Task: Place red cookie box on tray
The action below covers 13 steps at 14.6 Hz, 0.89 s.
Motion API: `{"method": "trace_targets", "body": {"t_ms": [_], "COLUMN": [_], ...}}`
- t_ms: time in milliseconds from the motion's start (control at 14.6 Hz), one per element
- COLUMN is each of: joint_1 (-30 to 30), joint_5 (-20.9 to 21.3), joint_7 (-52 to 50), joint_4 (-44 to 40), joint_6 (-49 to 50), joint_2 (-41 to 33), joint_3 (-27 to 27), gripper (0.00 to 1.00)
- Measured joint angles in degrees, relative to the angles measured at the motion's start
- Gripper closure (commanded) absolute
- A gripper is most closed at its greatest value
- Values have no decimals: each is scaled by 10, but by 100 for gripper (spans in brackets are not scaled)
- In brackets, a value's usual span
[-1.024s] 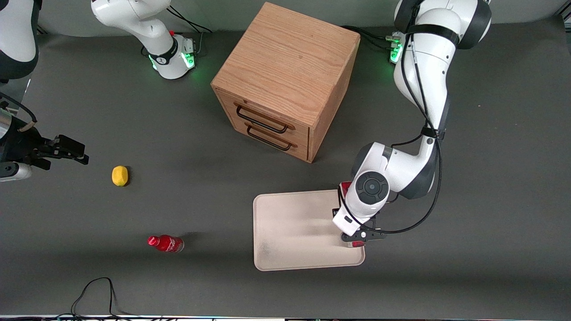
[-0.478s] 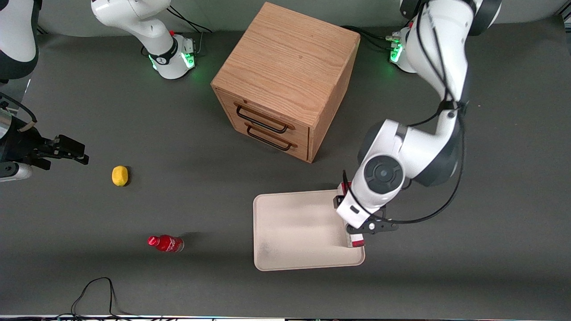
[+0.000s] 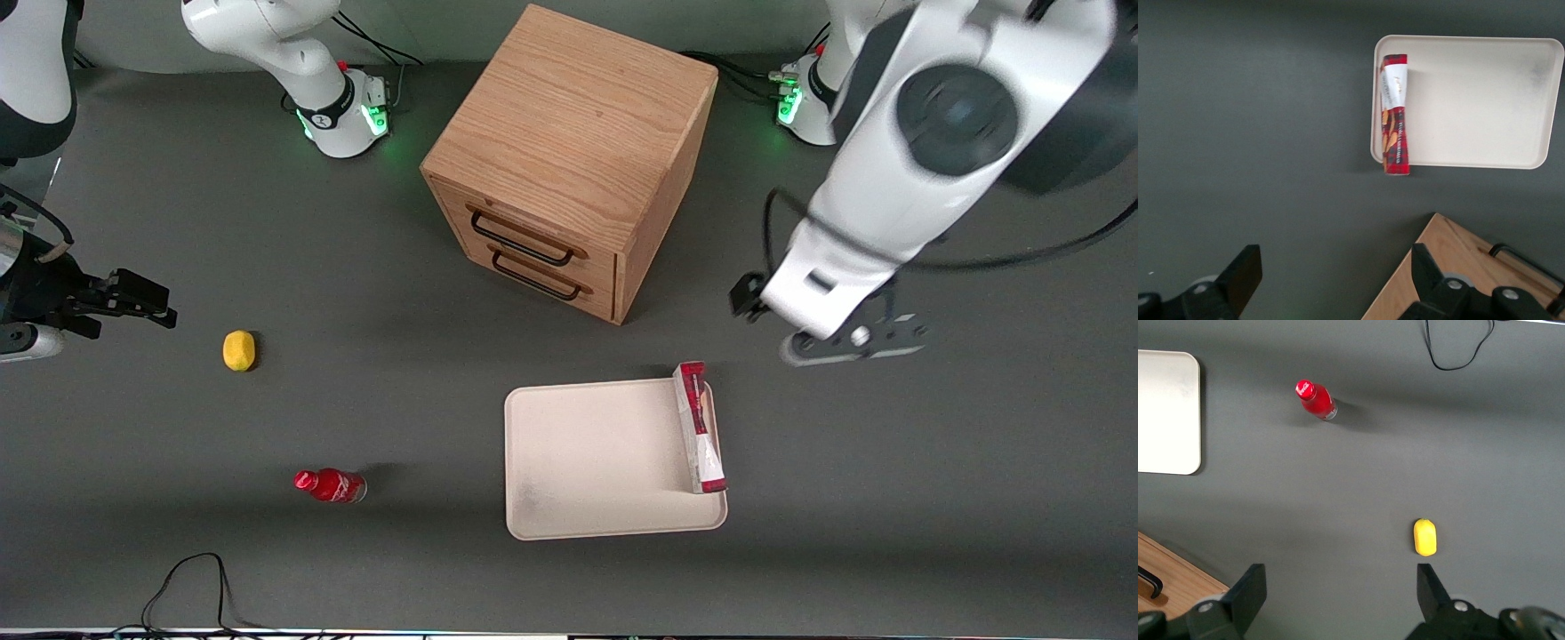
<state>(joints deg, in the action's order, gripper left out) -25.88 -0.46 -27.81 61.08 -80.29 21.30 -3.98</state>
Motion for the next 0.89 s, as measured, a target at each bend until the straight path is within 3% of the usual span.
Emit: {"method": "trace_targets", "body": {"t_ms": [410, 615, 888], "joint_1": [114, 172, 208], "joint_5": [4, 4, 4], "joint_7": [176, 249, 269], "joint_4": [111, 143, 220], "joint_6": [15, 7, -63], "joint_2": [-143, -169, -208], "joint_3": [-7, -9, -9], "gripper": [0, 0, 0]}}
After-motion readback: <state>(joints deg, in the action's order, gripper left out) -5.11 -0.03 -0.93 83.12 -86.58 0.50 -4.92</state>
